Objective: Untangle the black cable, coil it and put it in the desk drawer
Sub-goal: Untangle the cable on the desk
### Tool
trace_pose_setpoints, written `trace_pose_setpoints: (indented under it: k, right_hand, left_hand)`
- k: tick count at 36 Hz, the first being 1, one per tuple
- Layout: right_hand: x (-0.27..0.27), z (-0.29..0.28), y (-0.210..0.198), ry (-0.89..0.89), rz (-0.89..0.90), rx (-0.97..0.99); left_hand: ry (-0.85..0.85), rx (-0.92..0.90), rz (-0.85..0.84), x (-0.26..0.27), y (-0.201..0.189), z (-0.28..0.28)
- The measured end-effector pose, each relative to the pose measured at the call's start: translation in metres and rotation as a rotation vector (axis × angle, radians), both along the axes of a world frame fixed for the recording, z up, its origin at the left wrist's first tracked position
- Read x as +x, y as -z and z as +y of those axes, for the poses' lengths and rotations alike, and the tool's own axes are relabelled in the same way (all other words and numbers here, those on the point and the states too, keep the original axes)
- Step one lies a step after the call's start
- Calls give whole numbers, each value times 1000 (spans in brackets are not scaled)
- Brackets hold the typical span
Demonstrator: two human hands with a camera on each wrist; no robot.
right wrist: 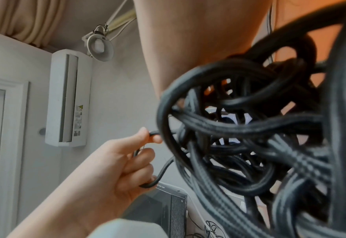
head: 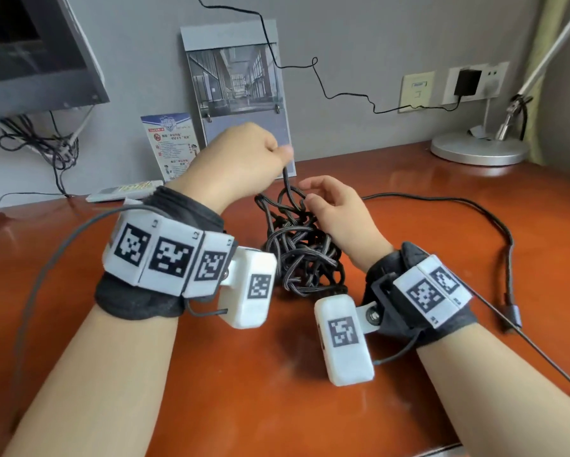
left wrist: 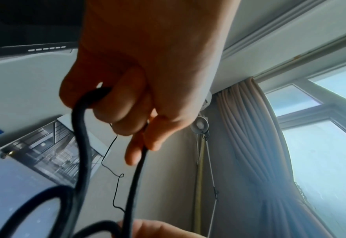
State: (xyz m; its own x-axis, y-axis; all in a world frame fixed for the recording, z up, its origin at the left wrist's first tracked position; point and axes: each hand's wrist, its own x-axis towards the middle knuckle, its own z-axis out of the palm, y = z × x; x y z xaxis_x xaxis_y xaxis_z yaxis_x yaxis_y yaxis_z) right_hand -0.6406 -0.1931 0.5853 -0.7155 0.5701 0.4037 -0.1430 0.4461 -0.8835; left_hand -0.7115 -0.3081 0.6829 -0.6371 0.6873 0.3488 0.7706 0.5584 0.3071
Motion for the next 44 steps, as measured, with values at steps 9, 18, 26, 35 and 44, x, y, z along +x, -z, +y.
trace_pose_setpoints:
  k: [9,18,26,35,44]
  right_hand:
    - [2,2,0,32,-81,-1]
    - [2,-4,-1,-56,-99,33]
    - [4,-6,-2,-43,-64,111]
    - [5,-5,-2,-77,-42,101]
    - [6,-4,-3,-78,-128,42]
  left_hand:
    - [93,530,-442,-1,-13,-11]
    - [-187,71,200,6,-4,-14]
    - [-21,-320,532,23,9,1]
    - [47,-259,567,14,11,-1]
    - [-219,347,283,-8,-19,-30]
